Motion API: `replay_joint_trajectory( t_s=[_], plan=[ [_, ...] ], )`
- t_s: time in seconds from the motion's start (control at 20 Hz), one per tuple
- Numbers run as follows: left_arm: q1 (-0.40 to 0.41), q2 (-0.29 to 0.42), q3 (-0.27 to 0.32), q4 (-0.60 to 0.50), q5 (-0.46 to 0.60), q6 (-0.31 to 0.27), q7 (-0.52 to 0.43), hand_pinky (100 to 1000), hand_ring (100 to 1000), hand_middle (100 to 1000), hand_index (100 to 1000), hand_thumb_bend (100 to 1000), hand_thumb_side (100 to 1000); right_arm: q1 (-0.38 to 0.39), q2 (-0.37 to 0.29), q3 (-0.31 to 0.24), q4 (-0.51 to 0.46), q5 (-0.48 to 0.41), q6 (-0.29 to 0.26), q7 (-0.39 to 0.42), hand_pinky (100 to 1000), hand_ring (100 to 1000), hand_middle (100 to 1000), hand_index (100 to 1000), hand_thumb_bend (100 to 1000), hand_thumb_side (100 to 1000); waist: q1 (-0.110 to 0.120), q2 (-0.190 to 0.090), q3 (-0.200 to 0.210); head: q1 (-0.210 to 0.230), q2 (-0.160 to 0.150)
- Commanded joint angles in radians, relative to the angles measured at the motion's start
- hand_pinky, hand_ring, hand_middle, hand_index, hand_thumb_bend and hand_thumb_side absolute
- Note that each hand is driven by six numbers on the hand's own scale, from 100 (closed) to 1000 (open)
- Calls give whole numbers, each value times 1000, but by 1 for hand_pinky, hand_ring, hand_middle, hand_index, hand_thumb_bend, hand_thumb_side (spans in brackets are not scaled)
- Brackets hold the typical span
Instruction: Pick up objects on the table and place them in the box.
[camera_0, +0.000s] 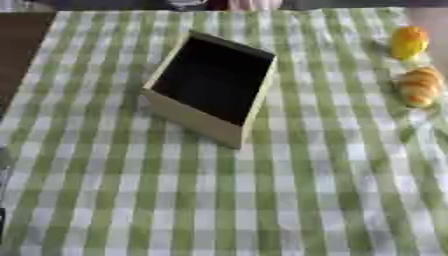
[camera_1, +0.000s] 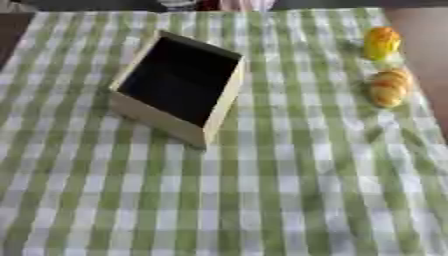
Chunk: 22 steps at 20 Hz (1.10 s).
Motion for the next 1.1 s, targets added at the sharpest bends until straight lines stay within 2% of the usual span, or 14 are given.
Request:
replay_joint_trajectory(
  t_s=[0.05, 0.4, 0.6, 0.7, 0.9, 1.0, 1.1],
  plan=[
    [-2, 16, 8, -16, 4, 1, -4, 676, 728, 811, 844, 230, 628, -12, -12, -1, -21, -7, -3, 5, 897, 849, 850, 944, 100, 568, -1, -25, 1, 1, 5],
    [1, 15, 8, -16, 5, 2, -5, 675, 729, 812, 844, 229, 629, -12, -15, 0, -21, -8, -2, 8, 897, 851, 850, 944, 100, 568, 0, -29, 1, 1, 10],
    [4, 16, 7, -16, 5, 3, -6, 675, 729, 813, 844, 227, 631, -17, -46, -2, -21, 6, 18, 11, 894, 855, 852, 942, 100, 523, -2, -29, 1, 4, 21],
    [7, 19, 7, -16, 3, 3, -6, 674, 729, 813, 844, 227, 631, -29, -89, -2, -21, 18, 48, 12, 891, 857, 853, 939, 100, 497, -5, -30, 0, 6, 26],
    [13, 28, 6, -16, 0, 5, -7, 674, 730, 814, 844, 225, 632, -83, -250, 18, -21, 54, 169, 31, 880, 868, 864, 933, 100, 449, -11, -32, -5, 11, 29],
    [17, 33, 4, -16, -2, 7, -8, 674, 730, 815, 844, 223, 634, -131, -343, 45, 7, 83, 230, 76, 873, 880, 877, 931, 100, 446, -14, -34, -8, 12, 28],
    [20, 36, 2, -16, -3, 8, -10, 674, 730, 815, 844, 222, 635, -195, -425, 80, 67, 114, 266, 146, 870, 892, 890, 931, 100, 447, -16, -35, -10, 11, 27]
  ],
)
